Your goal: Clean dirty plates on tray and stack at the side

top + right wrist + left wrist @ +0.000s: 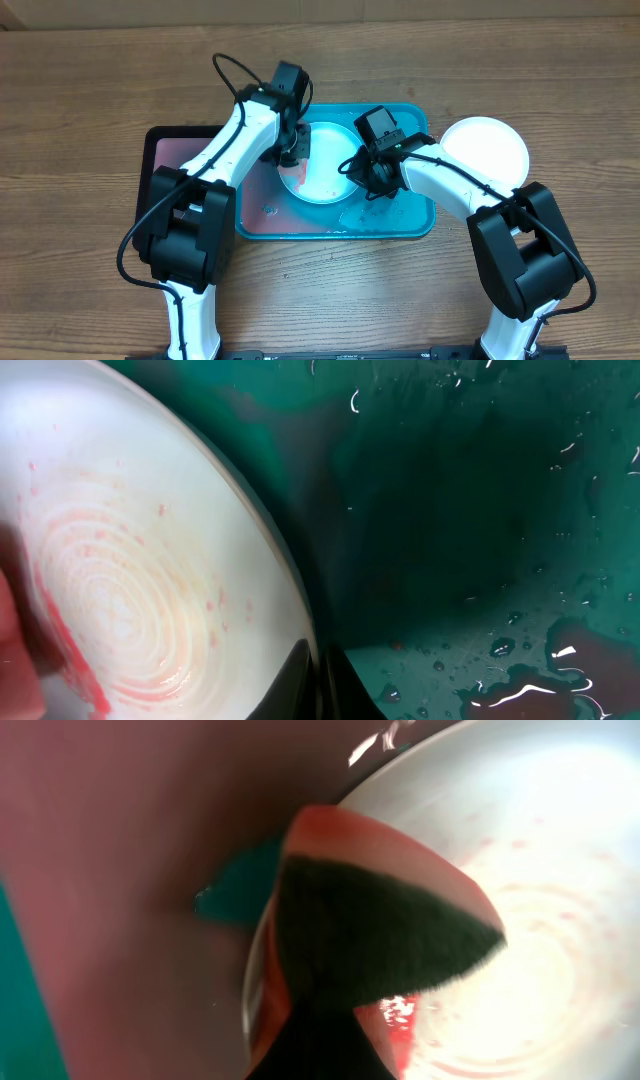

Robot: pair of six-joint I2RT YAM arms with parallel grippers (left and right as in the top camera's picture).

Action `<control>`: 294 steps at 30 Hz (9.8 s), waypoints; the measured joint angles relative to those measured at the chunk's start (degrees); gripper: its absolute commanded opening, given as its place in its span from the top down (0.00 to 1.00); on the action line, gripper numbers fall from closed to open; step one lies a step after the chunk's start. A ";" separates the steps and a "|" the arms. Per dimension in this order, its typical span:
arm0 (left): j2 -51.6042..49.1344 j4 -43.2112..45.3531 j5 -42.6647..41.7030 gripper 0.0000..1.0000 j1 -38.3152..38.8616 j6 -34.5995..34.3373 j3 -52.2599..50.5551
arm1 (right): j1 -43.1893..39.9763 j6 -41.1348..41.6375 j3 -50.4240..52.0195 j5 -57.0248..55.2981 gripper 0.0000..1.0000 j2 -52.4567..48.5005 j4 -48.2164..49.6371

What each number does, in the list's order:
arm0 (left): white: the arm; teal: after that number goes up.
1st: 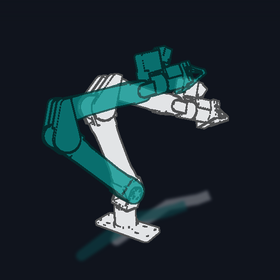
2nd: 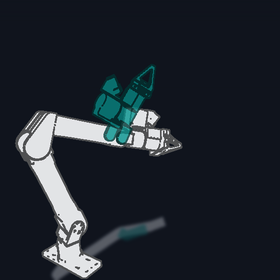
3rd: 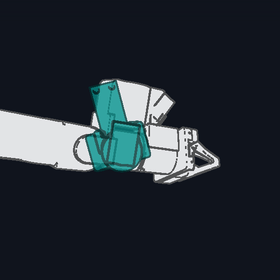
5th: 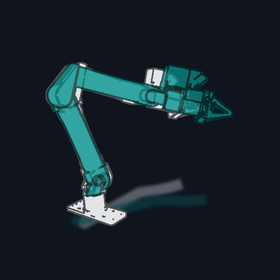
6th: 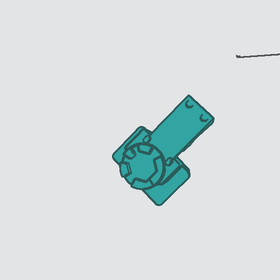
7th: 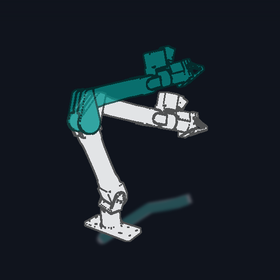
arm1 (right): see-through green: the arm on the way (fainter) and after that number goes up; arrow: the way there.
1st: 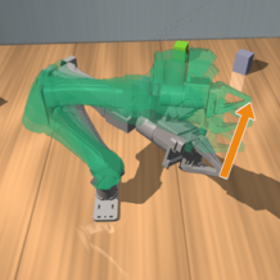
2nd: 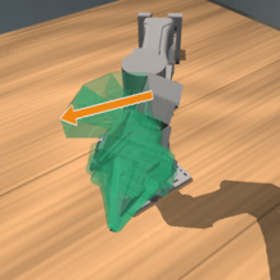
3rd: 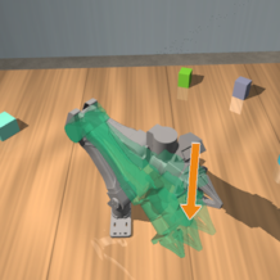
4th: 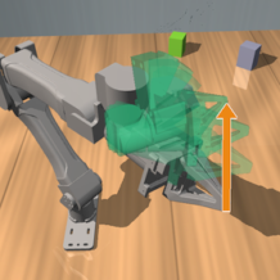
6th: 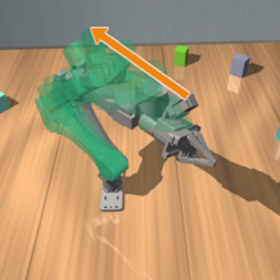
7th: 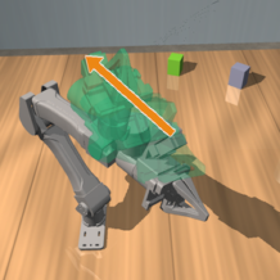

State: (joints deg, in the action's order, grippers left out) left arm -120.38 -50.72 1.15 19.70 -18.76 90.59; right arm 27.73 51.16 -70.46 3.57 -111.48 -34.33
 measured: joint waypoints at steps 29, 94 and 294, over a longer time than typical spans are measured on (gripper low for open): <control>1.22 17.14 -0.61 0.96 4.46 -2.51 -8.31 | 0.02 -0.02 0.00 -1.64 0.96 0.00 -0.35; 0.61 21.18 -24.02 0.96 3.58 10.27 -9.25 | -4.57 -2.97 0.00 3.37 0.96 -0.11 -1.25; 42.40 -9.11 5.03 0.00 -18.67 9.33 -6.54 | -22.08 -37.31 -57.37 -0.59 0.00 37.51 -61.02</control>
State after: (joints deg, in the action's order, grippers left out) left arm -77.97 -59.83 6.17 1.04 -9.43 84.05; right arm 5.65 13.85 -127.83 2.98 -73.97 -95.35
